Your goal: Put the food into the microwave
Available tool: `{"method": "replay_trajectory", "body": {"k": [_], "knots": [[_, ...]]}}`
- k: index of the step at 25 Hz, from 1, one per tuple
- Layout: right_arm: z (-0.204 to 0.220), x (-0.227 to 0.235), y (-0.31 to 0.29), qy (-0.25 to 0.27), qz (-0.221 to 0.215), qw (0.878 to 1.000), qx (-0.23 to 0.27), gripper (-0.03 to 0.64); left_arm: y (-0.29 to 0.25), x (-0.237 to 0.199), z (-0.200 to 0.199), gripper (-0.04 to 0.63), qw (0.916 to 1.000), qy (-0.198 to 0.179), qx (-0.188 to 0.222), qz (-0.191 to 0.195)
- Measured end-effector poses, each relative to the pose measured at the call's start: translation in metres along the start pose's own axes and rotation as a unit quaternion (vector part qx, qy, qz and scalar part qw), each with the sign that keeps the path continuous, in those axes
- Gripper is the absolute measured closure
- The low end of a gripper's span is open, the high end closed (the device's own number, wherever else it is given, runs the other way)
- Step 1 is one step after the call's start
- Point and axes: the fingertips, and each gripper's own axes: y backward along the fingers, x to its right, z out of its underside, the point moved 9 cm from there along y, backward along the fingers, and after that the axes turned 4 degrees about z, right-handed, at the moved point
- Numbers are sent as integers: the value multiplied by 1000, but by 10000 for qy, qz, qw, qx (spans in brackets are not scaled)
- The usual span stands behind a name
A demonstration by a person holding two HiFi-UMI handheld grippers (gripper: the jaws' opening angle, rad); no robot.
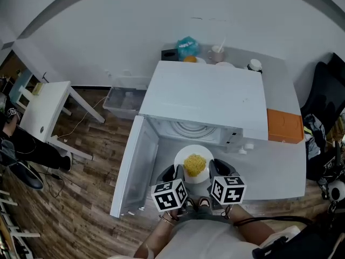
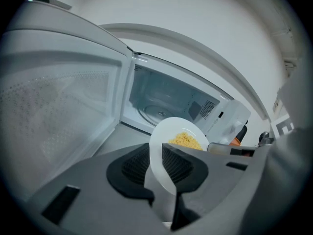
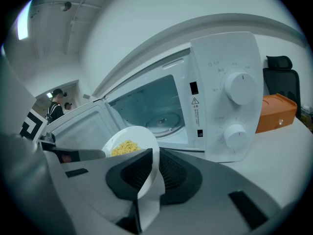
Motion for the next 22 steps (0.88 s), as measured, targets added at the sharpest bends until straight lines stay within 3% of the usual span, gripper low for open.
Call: {"method": "replay_trajectory", "body": {"k": [22], "knots": [[-28,-3,-51,-358,172,9991,172,561,-49,-24,-40,514,9999,118,61,39]]}}
